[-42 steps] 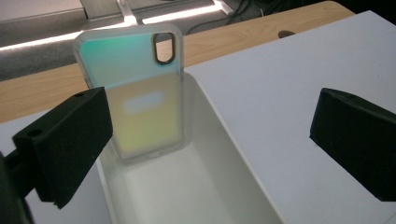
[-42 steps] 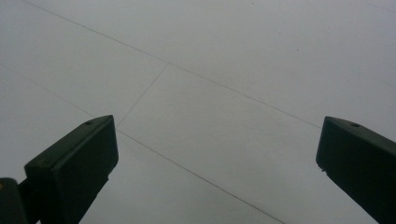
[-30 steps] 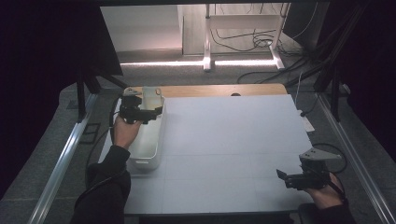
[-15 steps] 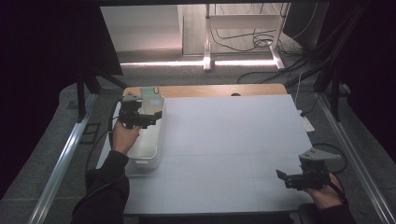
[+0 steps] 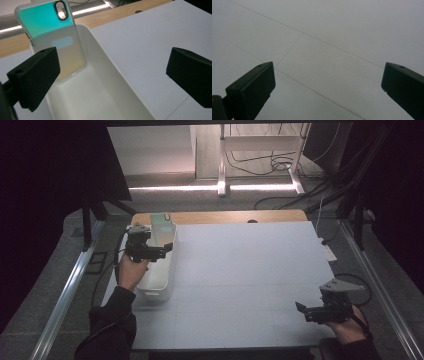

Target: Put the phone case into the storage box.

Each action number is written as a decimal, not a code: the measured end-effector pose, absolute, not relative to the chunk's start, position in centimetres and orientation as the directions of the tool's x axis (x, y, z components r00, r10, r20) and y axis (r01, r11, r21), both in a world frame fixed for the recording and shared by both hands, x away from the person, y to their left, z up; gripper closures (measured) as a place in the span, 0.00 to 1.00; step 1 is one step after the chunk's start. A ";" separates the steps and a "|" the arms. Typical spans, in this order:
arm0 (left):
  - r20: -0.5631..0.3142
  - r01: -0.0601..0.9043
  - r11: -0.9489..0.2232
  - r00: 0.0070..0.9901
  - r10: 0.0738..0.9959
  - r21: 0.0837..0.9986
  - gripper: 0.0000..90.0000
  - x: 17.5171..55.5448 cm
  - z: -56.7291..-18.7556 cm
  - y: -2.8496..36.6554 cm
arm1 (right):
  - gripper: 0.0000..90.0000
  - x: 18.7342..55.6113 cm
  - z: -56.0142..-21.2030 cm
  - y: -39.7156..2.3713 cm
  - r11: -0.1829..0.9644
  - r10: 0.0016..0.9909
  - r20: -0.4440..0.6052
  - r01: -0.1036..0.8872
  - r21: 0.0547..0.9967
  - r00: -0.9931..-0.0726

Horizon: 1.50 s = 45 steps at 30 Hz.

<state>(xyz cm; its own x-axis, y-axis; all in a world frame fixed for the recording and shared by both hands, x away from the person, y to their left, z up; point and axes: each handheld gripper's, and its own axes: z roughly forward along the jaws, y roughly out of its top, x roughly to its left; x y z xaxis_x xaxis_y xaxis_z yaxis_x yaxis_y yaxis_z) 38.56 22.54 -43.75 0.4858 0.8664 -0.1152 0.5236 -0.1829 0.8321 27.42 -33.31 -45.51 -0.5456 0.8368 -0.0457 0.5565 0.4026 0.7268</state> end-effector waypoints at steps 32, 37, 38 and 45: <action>-0.129 0.500 -0.182 0.526 0.841 0.847 0.00 34.6 -44.0 22.1 | 0.00 27.3 -45.5 -33.3 0.406 0.832 -0.047 0.549 0.730 -0.552; -0.130 0.495 -0.179 0.527 0.840 0.850 0.00 34.0 -44.1 22.2 | 0.00 27.3 -45.5 -33.3 0.406 0.832 -0.047 0.548 0.731 -0.553; -0.129 0.494 -0.179 0.526 0.840 0.851 0.00 33.9 -44.1 22.2 | 0.00 27.3 -45.5 -33.3 0.406 0.832 -0.048 0.548 0.731 -0.553; -0.131 0.493 -0.171 0.521 0.844 0.853 0.00 33.1 -44.1 22.5 | 0.00 27.3 -45.5 -33.3 0.409 0.830 -0.049 0.547 0.731 -0.555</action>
<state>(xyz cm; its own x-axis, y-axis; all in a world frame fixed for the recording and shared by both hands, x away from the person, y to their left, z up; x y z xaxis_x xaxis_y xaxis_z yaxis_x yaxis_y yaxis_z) 33.08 22.54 -44.07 0.5208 0.8435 -0.1312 0.4925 -0.1714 0.8532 27.33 -33.30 -45.48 -0.5550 0.8304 -0.0488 0.5471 0.4086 0.7306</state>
